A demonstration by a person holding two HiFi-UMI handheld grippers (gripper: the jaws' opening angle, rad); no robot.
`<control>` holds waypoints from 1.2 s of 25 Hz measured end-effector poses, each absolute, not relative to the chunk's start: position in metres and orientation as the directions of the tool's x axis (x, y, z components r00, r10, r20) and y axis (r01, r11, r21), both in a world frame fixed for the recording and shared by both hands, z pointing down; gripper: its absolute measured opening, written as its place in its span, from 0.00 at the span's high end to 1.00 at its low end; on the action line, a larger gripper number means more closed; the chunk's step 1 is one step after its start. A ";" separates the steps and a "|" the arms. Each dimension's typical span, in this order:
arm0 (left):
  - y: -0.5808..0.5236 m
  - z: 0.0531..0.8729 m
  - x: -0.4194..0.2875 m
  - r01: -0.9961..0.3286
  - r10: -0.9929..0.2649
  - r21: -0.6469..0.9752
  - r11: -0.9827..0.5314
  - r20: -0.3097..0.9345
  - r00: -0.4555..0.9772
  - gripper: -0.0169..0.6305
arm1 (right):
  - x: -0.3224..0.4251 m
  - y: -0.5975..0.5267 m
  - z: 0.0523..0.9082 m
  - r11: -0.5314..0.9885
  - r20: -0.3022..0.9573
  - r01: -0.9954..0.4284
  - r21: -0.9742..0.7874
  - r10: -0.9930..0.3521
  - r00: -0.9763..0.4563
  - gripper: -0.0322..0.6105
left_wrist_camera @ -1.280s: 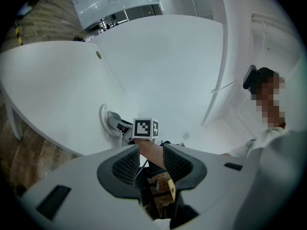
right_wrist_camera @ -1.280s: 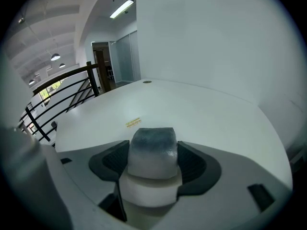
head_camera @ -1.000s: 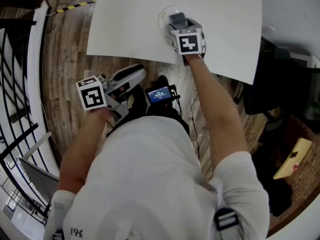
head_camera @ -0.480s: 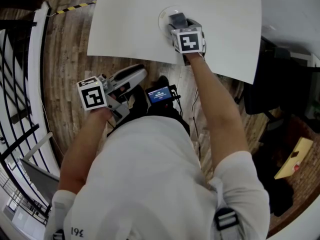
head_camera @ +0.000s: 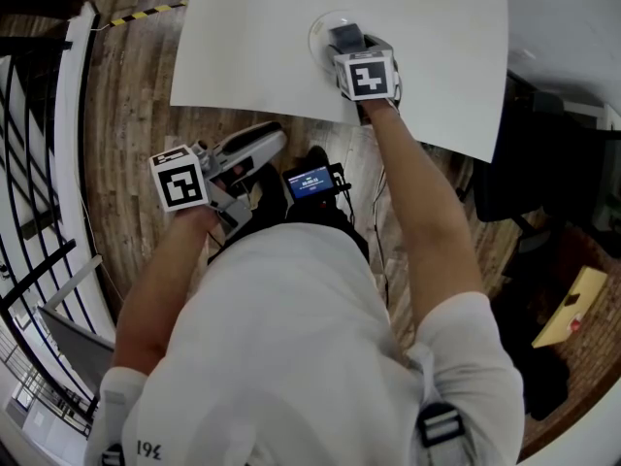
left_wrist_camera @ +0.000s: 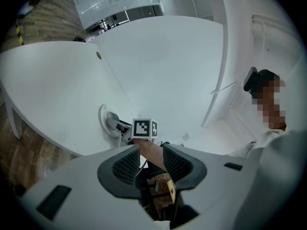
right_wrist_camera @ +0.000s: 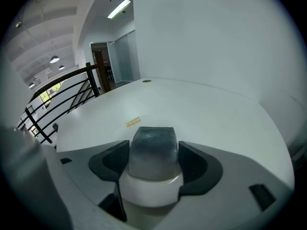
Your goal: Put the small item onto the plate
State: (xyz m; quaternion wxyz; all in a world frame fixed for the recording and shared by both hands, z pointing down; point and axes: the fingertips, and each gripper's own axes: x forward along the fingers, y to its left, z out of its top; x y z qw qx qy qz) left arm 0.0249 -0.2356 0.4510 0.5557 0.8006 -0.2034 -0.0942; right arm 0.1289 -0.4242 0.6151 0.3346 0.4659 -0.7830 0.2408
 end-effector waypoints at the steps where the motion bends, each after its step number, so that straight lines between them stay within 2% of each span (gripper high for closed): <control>1: -0.236 0.451 0.025 -0.220 -0.430 0.928 -0.300 0.075 0.900 0.76 | 0.130 -0.424 0.615 0.448 0.751 -0.892 -0.060 -0.568 -0.337 0.48; 10: -0.236 0.450 0.026 -0.212 -0.427 0.929 -0.302 0.067 0.902 0.76 | 0.133 -0.432 0.601 0.456 0.708 -0.890 -0.030 -0.618 -0.341 0.48; 19: -0.236 0.441 0.028 -0.188 -0.424 0.930 -0.317 0.039 0.905 0.76 | 0.148 -0.418 0.585 0.408 0.718 -0.913 -0.020 -0.629 -0.297 0.48; 30: -0.232 0.424 0.027 -0.156 -0.425 0.923 -0.352 -0.009 0.905 0.76 | 0.160 -0.401 0.560 0.363 0.667 -0.930 -0.064 -0.677 -0.310 0.48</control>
